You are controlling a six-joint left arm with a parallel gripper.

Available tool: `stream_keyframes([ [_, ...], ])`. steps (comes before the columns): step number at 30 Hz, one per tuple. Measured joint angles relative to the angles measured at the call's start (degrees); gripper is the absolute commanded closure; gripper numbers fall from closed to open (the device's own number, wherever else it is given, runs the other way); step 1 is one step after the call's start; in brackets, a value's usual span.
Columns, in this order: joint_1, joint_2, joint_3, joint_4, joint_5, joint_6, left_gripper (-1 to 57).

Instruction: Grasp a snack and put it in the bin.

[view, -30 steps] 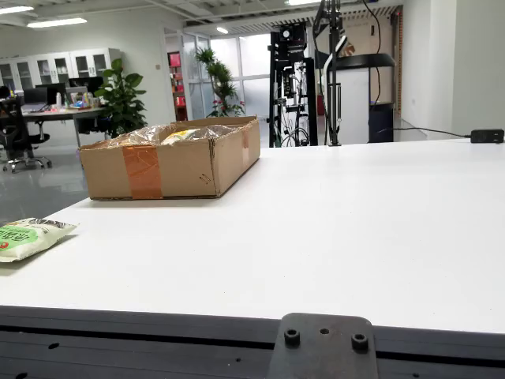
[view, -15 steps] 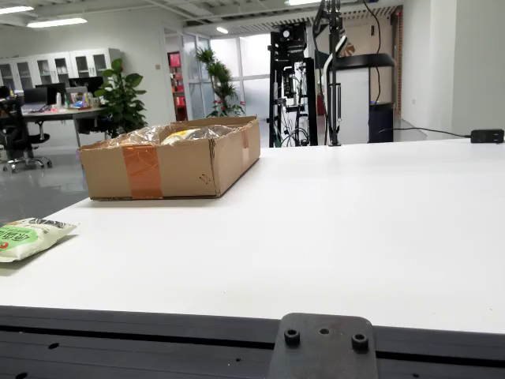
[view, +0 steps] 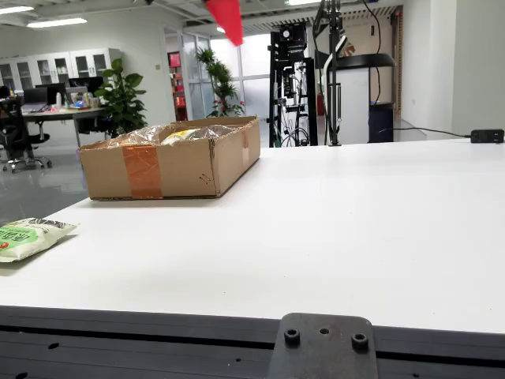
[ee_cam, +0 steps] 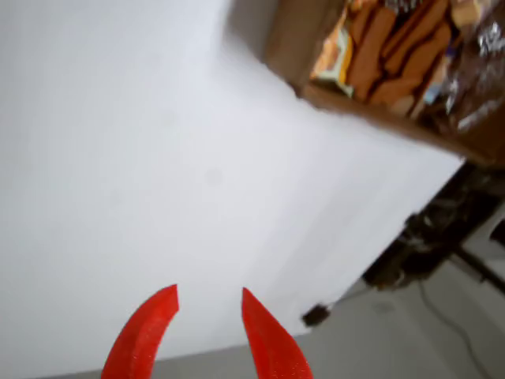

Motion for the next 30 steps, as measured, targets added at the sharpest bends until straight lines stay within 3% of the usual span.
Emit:
stream_keyframes([
  [10, 2.97, -2.07, 8.59, 1.03, 7.33, -20.14, 36.5],
  [15, 4.61, -2.21, 11.2, 0.64, 8.78, -19.96, 34.5],
  [23, 8.2, -1.82, 13.66, -1.71, 10.2, -19.43, 18.5],
  [30, 11.8, -2.33, 16.86, -4.93, 10.95, -19.19, 11.2],
])
